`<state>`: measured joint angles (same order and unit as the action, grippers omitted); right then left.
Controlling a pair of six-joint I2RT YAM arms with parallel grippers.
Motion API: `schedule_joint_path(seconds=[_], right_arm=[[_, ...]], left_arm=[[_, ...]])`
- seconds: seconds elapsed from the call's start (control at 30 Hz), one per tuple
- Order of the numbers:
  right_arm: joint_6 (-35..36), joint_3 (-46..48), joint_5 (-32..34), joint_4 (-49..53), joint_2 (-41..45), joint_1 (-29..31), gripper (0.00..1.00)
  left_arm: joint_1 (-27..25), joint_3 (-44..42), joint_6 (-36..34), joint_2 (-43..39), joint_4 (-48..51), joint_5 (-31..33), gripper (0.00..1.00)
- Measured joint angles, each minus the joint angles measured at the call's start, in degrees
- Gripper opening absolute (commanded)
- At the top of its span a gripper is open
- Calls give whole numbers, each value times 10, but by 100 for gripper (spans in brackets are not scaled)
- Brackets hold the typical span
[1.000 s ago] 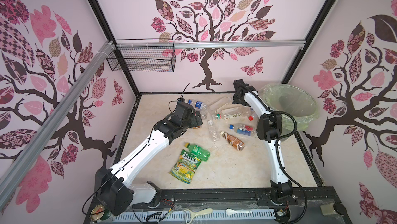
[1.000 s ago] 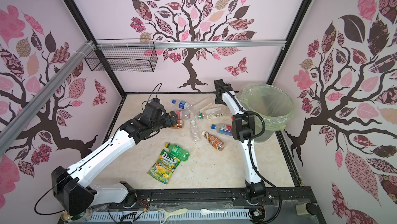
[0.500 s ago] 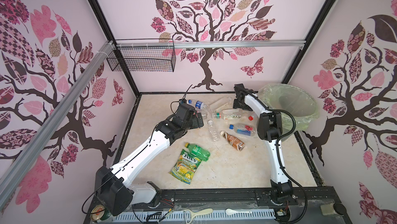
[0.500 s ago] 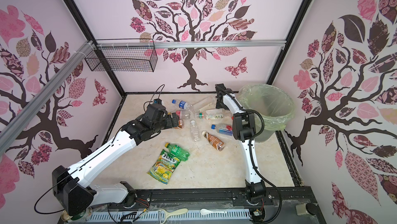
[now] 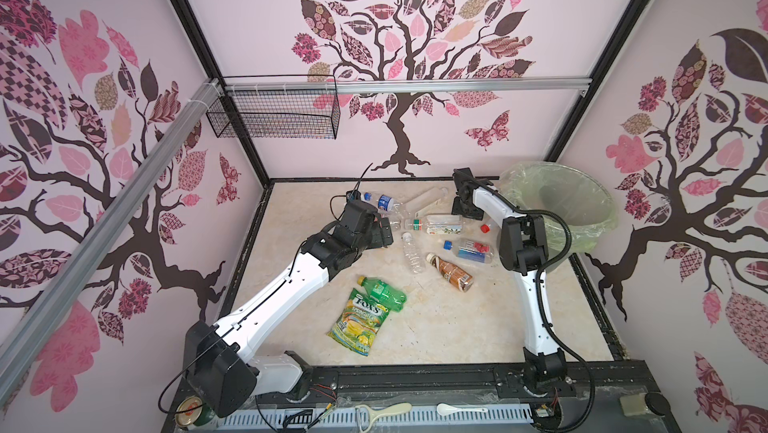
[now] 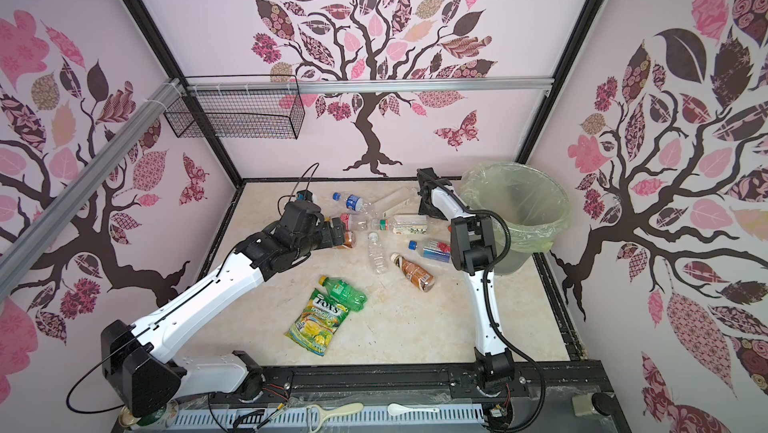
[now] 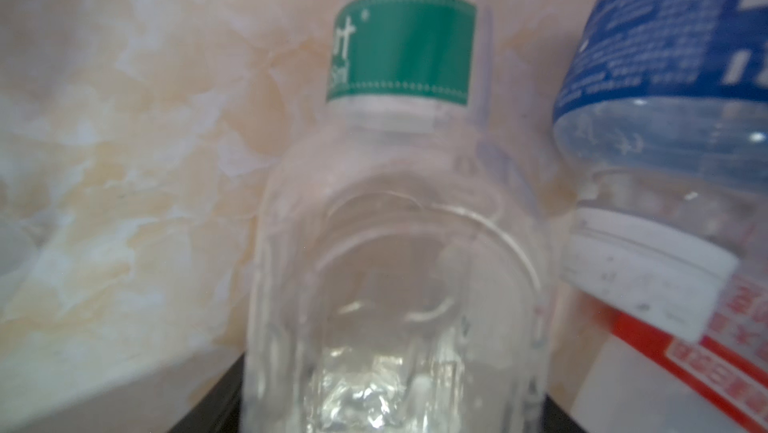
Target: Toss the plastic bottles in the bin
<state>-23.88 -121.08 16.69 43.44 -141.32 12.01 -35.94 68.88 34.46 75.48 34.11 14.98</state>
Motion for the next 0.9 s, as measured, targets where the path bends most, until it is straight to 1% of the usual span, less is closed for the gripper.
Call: schedule_joint_path(seconds=[0.3,0.5,0.77,0.9], right_arm=[[2,32,-16,-7,21,3,57],[10,63,-27,-6,42,17,57],[18,114,-40,-15,75,63,57],[18,125,-51,-16,82,78,60]], left_arm=[[0,0,-1,0,0,5,98],[0,0,-1,4,0,6,98],[0,0,2,16,0,6,98],[0,0,3,22,1,6,98]])
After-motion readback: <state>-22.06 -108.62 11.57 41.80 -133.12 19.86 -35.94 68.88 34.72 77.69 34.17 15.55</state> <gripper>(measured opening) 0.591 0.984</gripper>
